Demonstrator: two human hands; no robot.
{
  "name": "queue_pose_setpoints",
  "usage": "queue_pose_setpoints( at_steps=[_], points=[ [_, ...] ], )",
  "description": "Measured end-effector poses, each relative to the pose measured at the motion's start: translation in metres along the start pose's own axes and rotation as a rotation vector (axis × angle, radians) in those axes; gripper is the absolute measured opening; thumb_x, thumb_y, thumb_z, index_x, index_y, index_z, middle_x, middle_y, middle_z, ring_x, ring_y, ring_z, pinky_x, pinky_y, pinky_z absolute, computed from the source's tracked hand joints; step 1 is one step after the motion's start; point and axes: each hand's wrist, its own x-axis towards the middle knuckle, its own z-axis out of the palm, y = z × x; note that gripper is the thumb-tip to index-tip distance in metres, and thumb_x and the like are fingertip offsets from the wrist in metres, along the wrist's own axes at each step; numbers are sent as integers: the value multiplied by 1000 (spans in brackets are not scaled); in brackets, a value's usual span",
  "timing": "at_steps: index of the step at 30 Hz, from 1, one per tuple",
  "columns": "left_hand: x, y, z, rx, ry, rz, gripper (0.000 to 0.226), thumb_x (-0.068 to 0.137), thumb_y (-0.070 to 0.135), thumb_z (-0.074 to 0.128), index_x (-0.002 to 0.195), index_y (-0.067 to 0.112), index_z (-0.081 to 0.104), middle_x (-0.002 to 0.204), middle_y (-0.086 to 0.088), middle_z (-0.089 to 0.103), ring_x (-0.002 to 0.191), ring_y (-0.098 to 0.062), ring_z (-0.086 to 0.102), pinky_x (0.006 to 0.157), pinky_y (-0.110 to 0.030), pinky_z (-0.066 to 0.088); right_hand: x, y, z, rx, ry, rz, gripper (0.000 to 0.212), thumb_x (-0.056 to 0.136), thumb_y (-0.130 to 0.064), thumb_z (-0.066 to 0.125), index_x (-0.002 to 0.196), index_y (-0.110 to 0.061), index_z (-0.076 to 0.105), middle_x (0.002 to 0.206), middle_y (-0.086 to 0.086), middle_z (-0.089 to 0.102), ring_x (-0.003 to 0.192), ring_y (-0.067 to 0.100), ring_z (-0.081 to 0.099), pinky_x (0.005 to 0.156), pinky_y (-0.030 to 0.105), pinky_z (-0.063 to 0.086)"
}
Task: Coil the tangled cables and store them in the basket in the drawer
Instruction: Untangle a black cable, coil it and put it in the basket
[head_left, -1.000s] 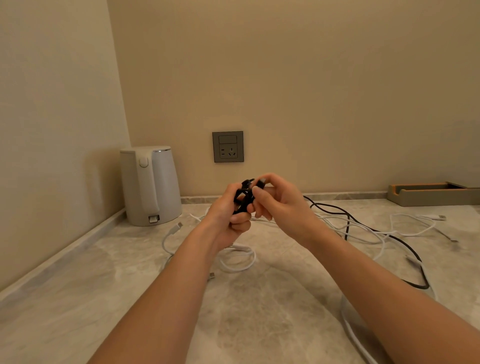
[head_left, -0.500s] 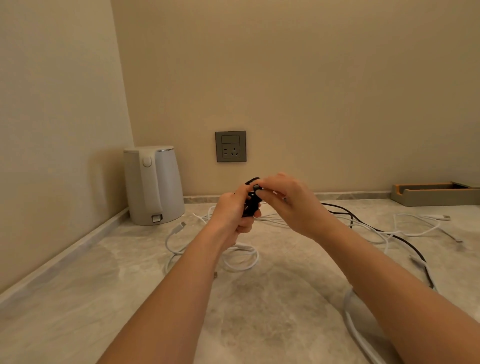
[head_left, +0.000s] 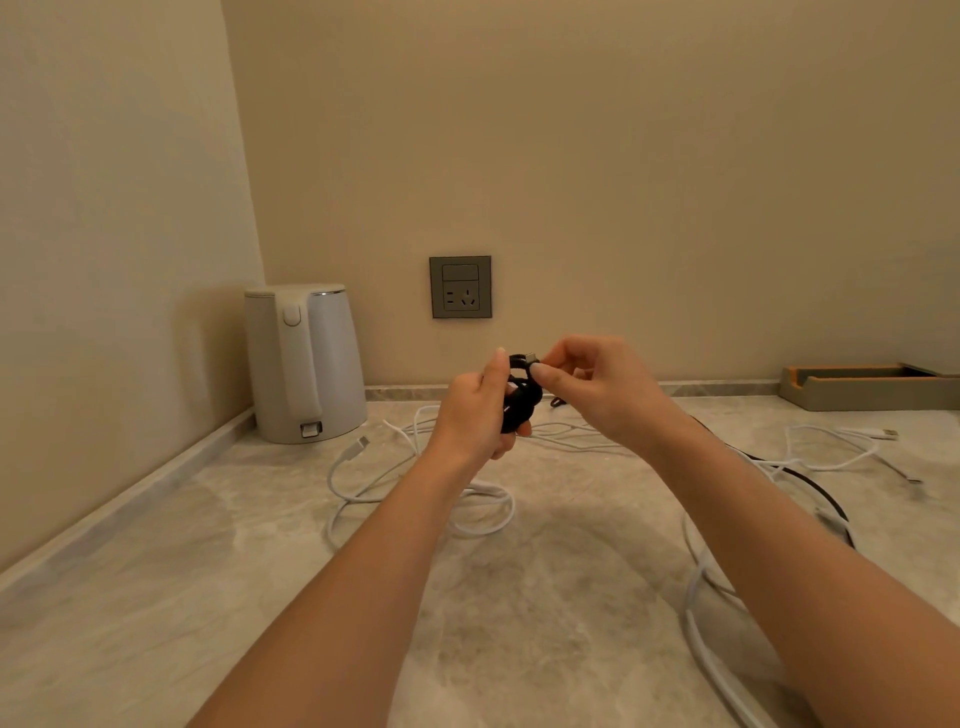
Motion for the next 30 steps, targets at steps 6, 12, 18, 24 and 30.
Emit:
queue_pose_setpoints(
  at_steps=[6,12,18,24,30],
  points=[
    [0,-2,1,79,47,11,51,104,34,24,72,6,52,58,-14,54,26,-4,39,33,-14,26,0,0,0,-132,-21,51,16,90,-21,63,74,-16,64,59,-7,49,44,-4,42,46,10,31],
    [0,2,1,-267,36,-152,43,95,43,48,69,10,50,53,-9,51,29,-8,30,32,-15,21,-3,-6,17,194,-9,18,9,96,-13,52,90,-11,59,79,3,58,59,15,55,59,29,50],
    [5,3,-7,-484,-27,-267,32,94,33,50,76,7,51,52,-3,50,27,-4,25,30,-12,18,-9,-4,32,383,130,-65,22,97,-8,49,84,-23,57,75,-7,61,69,10,59,61,23,51],
    [4,5,-14,-611,-137,-333,34,96,31,42,75,7,55,52,-2,52,26,-2,24,29,-12,17,-8,4,36,582,53,49,16,101,-14,41,95,-17,56,83,-1,56,75,8,51,67,21,43],
    [1,6,-19,-652,-208,-368,38,95,31,38,73,5,54,54,-6,56,23,-3,24,29,-11,16,-7,11,35,617,45,68,19,101,-15,39,94,-19,56,78,-5,57,71,4,50,64,18,41]
  ],
)
